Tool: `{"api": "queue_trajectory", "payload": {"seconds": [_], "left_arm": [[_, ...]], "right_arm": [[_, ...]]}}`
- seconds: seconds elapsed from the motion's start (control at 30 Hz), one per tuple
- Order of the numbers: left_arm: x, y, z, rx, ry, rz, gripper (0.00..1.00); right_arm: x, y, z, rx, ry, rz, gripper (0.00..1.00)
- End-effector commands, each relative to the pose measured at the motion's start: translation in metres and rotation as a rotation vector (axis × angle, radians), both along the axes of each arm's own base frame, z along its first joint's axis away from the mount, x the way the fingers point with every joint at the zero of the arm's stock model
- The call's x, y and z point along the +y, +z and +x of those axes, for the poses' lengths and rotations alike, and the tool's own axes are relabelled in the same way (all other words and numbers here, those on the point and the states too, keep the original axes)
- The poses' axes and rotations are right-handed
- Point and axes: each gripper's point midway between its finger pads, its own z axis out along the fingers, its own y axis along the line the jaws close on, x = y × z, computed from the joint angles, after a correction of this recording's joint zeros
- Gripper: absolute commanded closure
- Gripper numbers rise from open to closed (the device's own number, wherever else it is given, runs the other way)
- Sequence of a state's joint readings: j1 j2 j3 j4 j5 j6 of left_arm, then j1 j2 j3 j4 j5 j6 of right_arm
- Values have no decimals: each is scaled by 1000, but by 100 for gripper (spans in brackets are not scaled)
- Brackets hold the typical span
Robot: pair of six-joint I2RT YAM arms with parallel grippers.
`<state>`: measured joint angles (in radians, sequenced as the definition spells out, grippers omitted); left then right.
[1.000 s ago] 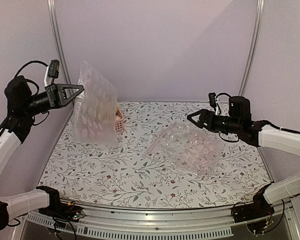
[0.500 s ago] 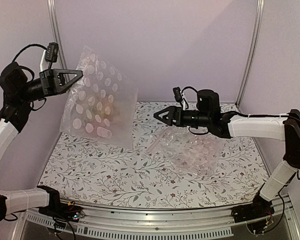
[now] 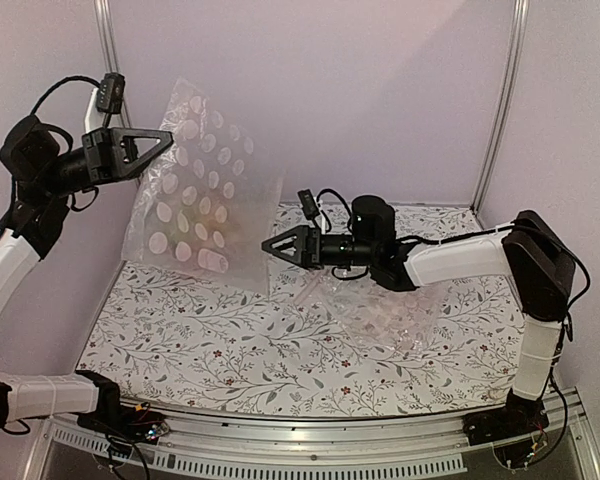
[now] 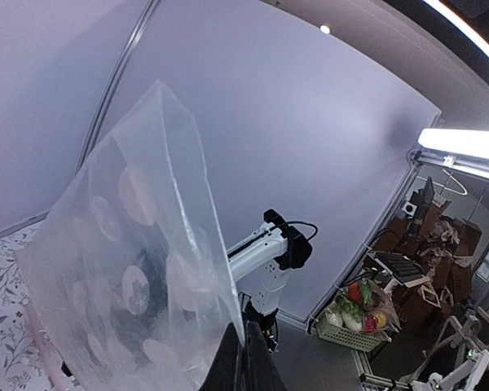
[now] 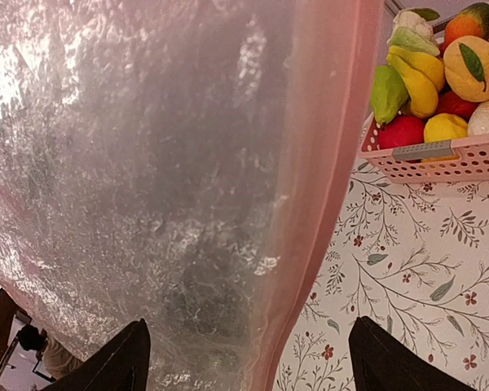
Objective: Place the food in the zip-top bag and seal the zipper
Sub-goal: Pass from the left arm to the right
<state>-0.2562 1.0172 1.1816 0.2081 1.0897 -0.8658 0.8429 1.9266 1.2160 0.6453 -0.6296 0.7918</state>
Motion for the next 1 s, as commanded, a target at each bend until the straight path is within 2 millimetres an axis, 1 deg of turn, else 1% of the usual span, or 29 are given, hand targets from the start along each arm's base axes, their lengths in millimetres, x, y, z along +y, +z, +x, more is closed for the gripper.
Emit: {"api": "queue_trajectory", "payload": {"seconds": [0.0,0.13,0.2,0.3,0.33,0.37,0.43,0.47,0.53,0.57,0.6,0.63,0.67,0.7,0.77,0.8,0.87,0.9,0.93,0.97], "left_arm": [[-2,14,-8,-42,-21,-20,100],[-2,11,-7,-38,-18,-18,100],[-2,9,-7,-46,-7,-12,100],[-1,3,-3,-55,33,14,100],[1,0,0,-58,50,26,100],[1,-3,2,-57,64,36,100],[3,-12,9,-47,98,58,100],[4,-16,12,-39,113,69,100],[7,-31,22,-3,151,98,100],[9,-37,27,5,175,111,100],[12,-44,32,12,202,125,100],[14,-51,37,22,234,142,100],[18,-59,44,35,269,161,100],[20,-67,49,47,296,180,100],[23,-83,58,75,337,216,100],[24,-92,62,90,352,233,100],[26,-111,70,117,381,279,89],[27,-122,73,125,400,312,81],[29,-132,76,136,417,346,65],[32,-142,79,149,446,380,53]], "right_arm": [[16,18,-8,-11,70,96,15],[19,26,-13,-16,102,137,17],[17,29,-14,-20,100,148,21],[11,30,-15,-29,78,150,31],[8,33,-16,-36,71,152,36],[6,33,-17,-42,63,149,43],[0,34,-19,-47,44,143,52],[-4,37,-21,-56,37,141,55],[-10,36,-21,-60,11,119,61],[-14,39,-23,-66,-1,110,64],[-18,37,-23,-77,-18,89,66],[-23,39,-24,-92,-37,73,68],[-27,35,-23,-93,-60,44,72],[-34,41,-24,-121,-80,26,77],[-44,40,-24,-138,-118,-31,86],[-49,46,-25,-150,-131,-48,90],[-56,48,-26,-171,-150,-102,98],[-60,46,-26,-165,-159,-132,99],[-65,43,-26,-162,-173,-175,99],[-70,41,-27,-164,-181,-209,100]]}}
